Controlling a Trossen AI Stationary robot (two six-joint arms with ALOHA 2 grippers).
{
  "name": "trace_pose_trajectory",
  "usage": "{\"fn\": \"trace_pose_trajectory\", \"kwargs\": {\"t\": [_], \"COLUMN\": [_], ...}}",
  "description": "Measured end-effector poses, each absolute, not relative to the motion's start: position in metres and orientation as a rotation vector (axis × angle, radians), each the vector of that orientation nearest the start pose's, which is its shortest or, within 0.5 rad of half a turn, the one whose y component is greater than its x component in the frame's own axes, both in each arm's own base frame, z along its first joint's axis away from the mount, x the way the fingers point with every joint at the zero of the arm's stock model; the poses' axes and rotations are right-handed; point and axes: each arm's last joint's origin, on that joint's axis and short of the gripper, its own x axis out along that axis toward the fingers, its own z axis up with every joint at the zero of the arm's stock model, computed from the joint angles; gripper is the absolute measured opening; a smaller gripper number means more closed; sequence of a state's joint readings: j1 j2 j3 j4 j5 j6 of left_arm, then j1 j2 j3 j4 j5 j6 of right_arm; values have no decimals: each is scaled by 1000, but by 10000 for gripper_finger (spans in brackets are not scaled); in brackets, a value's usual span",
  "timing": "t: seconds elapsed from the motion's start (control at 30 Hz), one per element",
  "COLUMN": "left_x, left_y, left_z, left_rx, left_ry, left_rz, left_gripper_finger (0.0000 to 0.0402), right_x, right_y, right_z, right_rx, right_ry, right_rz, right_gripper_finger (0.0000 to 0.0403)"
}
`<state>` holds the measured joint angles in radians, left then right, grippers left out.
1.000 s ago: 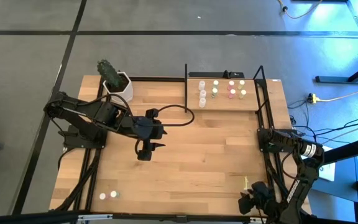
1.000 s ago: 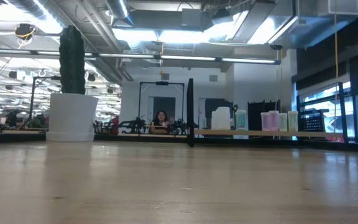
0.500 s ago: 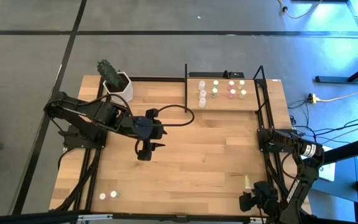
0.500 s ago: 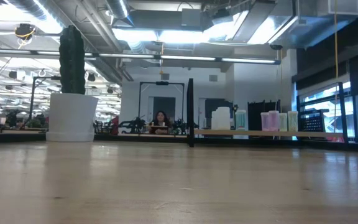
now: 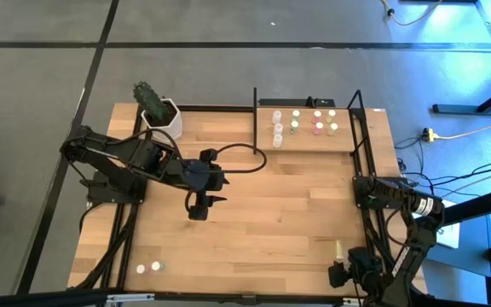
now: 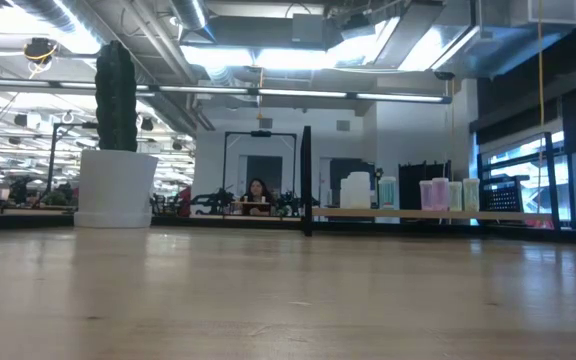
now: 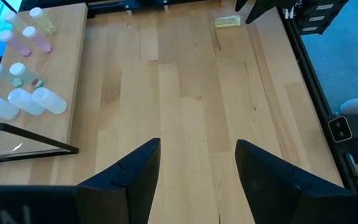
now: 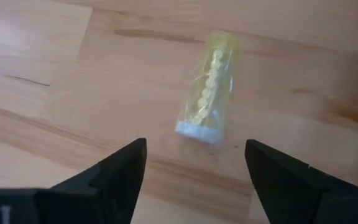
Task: Pick and place medicine bottles onto shelf by color
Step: Put the yellow pill bottle on the shelf aligned with the other yellow pill bottles
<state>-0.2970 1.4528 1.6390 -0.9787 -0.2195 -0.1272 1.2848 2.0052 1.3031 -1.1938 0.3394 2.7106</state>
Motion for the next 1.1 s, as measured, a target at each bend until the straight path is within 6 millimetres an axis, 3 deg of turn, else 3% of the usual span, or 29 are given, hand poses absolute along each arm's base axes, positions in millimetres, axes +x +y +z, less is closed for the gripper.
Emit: {"fn": "trace_pose_trajectory", "kwargs": {"t": [0.53, 0.93, 1.1], "left_x": [275, 275, 275], "left_y": [-78, -78, -78], "left_z": [402, 402, 402], "left_rx": [82, 82, 82], "left_ry": [768, 768, 768], "left_rz": [-25, -25, -25], "left_gripper_finger": [202, 202, 202], "right_x": [106, 106, 106], "right_y": [298, 297, 297], "right_z": [123, 123, 123], "right_rx": [840, 831, 830], "right_ry": [850, 845, 838], "right_rz": [-1110, -1114, -1112], "right_gripper_finger": [275, 274, 248]}}
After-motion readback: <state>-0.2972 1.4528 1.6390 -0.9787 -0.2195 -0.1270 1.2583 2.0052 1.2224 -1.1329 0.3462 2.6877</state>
